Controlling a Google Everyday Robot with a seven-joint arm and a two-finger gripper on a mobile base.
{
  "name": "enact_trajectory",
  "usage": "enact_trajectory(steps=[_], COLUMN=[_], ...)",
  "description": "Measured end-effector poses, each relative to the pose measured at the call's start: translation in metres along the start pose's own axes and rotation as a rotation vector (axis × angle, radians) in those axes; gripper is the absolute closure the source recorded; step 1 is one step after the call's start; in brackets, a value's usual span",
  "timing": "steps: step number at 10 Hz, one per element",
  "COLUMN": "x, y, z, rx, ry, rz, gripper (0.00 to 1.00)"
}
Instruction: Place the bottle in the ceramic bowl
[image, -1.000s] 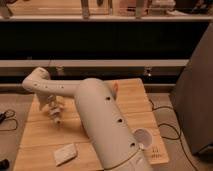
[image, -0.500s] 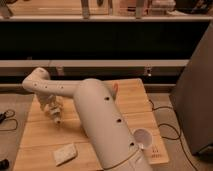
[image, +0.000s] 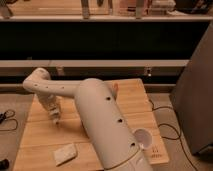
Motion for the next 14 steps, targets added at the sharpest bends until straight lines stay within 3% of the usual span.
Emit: enact_trajectory(steps=[14], x=[-0.007], y=[0.009], z=[-0.023], rx=[0.022], ry=[0.025], rz=[0.026], gripper=[1.0])
